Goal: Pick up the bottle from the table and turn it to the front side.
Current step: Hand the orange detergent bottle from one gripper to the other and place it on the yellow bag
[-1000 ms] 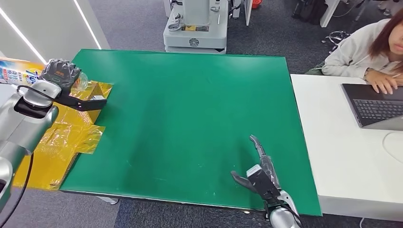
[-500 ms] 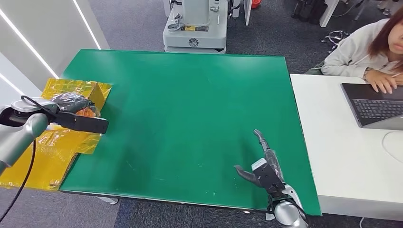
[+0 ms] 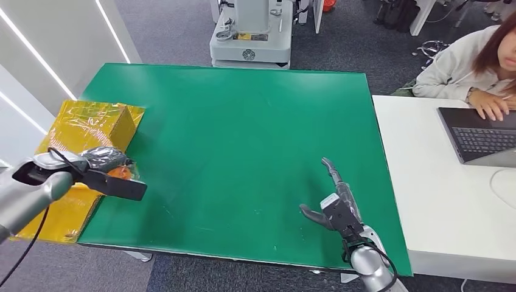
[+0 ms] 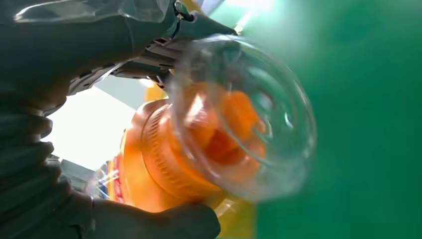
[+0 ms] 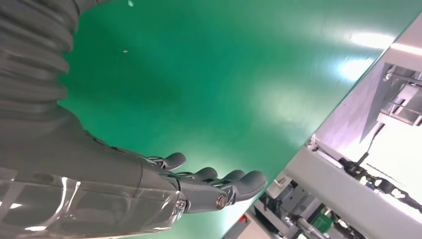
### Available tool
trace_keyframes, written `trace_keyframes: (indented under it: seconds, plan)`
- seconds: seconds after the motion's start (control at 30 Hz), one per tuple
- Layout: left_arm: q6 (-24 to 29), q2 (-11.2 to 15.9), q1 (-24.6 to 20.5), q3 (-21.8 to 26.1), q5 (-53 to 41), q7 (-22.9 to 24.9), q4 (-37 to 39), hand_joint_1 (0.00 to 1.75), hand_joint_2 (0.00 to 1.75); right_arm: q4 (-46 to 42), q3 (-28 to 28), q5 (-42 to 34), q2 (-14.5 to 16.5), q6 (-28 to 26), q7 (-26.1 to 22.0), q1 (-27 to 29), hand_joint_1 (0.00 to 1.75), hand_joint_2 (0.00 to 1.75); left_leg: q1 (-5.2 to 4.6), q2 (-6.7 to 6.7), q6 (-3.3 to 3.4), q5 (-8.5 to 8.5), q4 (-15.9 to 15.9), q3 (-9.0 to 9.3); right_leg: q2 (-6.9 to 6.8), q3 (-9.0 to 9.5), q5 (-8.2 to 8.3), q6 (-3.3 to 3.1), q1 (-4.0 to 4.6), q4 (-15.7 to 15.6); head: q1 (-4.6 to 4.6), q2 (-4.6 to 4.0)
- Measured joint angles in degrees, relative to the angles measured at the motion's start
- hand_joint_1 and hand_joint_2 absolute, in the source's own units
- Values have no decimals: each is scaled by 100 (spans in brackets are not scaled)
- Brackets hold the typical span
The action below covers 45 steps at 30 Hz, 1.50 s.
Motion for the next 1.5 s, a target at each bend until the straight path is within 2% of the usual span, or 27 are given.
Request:
trace_keyframes:
  seconds: [0.17, 0.2, 0.27, 0.3, 0.33, 0.4, 0.53, 0.7, 0.8, 0.9, 1.0, 1.13, 1.27, 1.5]
  plan:
    - [499, -844, 190, -94, -91, -242, 1054, 175, 175, 14, 141, 26, 0, -33, 133, -66, 0, 175, -2, -11, 0, 0, 2, 0, -12, 4, 1, 1, -2, -1, 1, 0]
    - [537, -1012, 184, -94, -84, -272, 1250, 162, 175, 1, 166, 40, 0, -33, 162, -67, 0, 175, -2, -15, 0, 0, 2, 0, -16, 7, 0, 1, -2, -1, -2, 1]
    - [589, -1297, 136, -96, -59, -317, 1592, 99, 175, -22, 211, 57, 0, -31, 205, -68, 0, 175, -6, -23, 1, -1, 0, 9, -24, 19, -2, 2, -7, -2, -5, 1]
    - [629, -1417, 96, -96, -48, -335, 1757, 56, 175, -30, 227, 63, 0, -23, 218, -69, 0, 175, -9, -27, 1, -2, -2, 17, -30, 28, -3, 3, -11, -3, -9, 1]
    - [694, -1533, 54, -97, -40, -350, 1935, 24, 175, -34, 241, 71, 0, -10, 228, -73, 0, 175, -11, -33, 2, -2, -5, 25, -37, 36, -6, 5, -14, -4, -11, 0]
    - [874, -1733, -30, -97, -35, -363, 2279, 0, 175, -38, 273, 86, 0, 31, 239, -93, 0, 175, -12, -47, 3, -2, -8, 44, -53, 58, -12, 8, -15, -6, -15, 1]
    - [1391, -1989, -121, -93, -54, -251, 2817, 0, 175, -35, 344, 94, 0, 80, 247, -152, 0, 175, -12, -62, 2, 0, -20, 86, -70, 105, -19, 14, -16, -6, -15, 0]
    - [2203, -2120, -44, 2, 52, -200, 3130, 0, 175, -26, 368, 100, 0, 102, 256, -158, 0, 175, -14, -63, -2, 9, -26, 122, -69, 139, -18, 12, -18, -5, -14, 0]
    - [3449, -2215, 290, 278, 114, -275, 3150, 0, 175, -11, 380, 122, 0, 125, 254, -156, 0, 175, -17, -68, -1, 20, -30, 127, -69, 138, -15, 9, -22, -4, -17, 1]
    - [4741, -2383, 805, 760, 193, -476, 3058, 0, 175, 28, 398, 130, 5, 139, 240, -160, 0, 175, -16, -62, -3, 27, -31, 117, -63, 125, -6, 1, -23, -3, -17, 0]
    - [5470, -2570, 1314, 1309, 406, -835, 2798, 0, 175, 103, 434, 77, 11, 121, 164, -176, 0, 175, -16, -45, -3, 27, -29, 108, -46, 111, -1, -1, -24, -4, -17, 0]
    - [5958, -2840, 1936, 2085, 869, -1606, 2276, 0, 175, 285, 512, -120, 13, 67, -28, -251, 0, 175, -16, -34, -3, 23, -25, 82, -36, 80, -1, -1, -24, -6, -18, 0]
    - [6209, -3198, 2443, 2788, 1543, -2414, 1561, 0, 175, 477, 563, -384, 13, 1, -210, -305, 0, 175, -16, -37, 1, 18, -24, 61, -38, 63, -2, 0, -24, -10, -18, 0]
    - [6299, -3707, 2974, 3235, 2127, -2895, 335, 0, 175, 626, 587, -739, -4, -161, -416, -245, 0, 175, -16, -36, 5, 14, -23, 47, -37, 49, -2, 1, -23, -13, -17, 0]
